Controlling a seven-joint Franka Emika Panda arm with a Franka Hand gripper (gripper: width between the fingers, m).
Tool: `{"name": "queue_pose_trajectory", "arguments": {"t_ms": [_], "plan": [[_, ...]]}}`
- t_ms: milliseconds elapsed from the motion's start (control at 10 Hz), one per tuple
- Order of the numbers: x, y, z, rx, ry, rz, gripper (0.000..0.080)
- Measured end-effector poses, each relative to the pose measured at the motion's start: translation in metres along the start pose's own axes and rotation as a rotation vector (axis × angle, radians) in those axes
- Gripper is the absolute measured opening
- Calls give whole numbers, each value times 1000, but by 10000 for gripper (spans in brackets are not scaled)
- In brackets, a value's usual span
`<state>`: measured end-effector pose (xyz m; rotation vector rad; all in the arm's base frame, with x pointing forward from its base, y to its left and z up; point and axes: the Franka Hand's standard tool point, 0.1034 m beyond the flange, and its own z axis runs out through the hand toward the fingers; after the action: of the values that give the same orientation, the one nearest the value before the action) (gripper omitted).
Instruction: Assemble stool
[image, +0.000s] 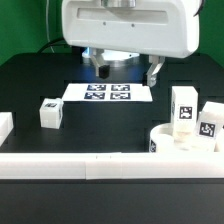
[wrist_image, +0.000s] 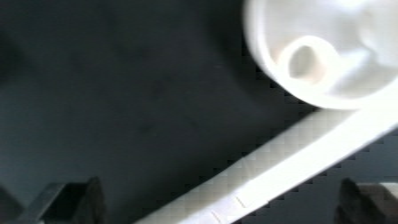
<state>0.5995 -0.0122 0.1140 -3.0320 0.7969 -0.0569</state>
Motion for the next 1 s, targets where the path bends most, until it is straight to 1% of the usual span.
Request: {"name": "queue_pose_trajectory", "arguments": {"t_ms": [200,300,400,500,600,700,900,1000], "plan": [[4,42,11,-12,24,-206,649],[5,61,15,6,32,-237,649],[7,64,15,-1,31,-198,649],[6,61,15,0,31,-205,649],[6,63,16,0,31,-211,649],[10,74,17,2,36,-257,649],[7,115,32,-35,62,-314,649],[7,130,40,-54,61,-326,649]]}}
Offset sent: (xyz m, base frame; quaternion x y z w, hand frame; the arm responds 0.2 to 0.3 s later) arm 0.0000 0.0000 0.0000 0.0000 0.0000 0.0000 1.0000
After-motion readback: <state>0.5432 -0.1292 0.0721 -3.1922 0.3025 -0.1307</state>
